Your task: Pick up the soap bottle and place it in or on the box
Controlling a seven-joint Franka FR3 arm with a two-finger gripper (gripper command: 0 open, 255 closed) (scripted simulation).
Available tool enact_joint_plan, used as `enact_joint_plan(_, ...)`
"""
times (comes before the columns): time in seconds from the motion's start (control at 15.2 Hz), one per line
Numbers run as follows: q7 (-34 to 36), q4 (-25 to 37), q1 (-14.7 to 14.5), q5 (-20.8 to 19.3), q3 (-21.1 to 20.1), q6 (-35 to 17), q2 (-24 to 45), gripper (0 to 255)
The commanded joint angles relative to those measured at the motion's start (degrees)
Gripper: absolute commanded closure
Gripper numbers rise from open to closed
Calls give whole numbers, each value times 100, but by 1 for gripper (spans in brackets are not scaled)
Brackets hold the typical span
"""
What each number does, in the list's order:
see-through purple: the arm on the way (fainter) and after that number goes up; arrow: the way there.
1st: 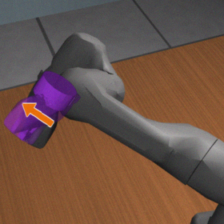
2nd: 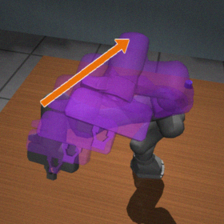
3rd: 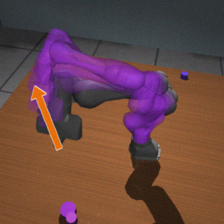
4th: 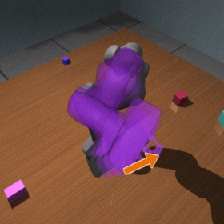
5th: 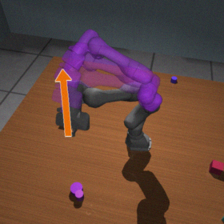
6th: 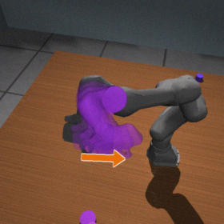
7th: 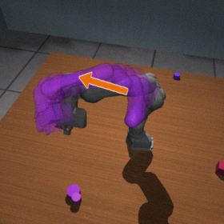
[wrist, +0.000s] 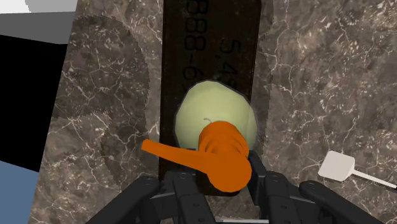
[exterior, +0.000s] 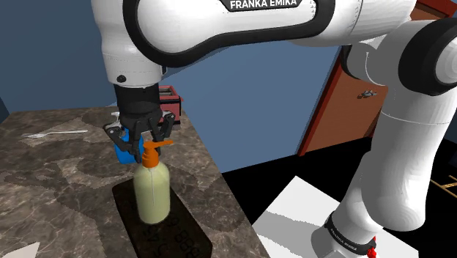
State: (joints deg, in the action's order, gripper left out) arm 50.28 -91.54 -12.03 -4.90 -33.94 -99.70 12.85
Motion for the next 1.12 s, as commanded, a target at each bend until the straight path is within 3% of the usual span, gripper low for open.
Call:
enact_joint_plan(0.0,0,0,0,0,0,-3,-1,255)
enact_joint_plan(0.13,0,0,0,0,0,-3,-1,255)
enact_joint_plan(0.2,0,0,0,0,0,-3,-1,0)
enact_joint_plan(0.53,0,0,0,-1,0,-3,0,0)
enact_joint_plan(0.79,25,877,-83,-58,-16,771,118,0)
enact_joint_plan(1.06,25,877,-83,-58,-16,771,118,0)
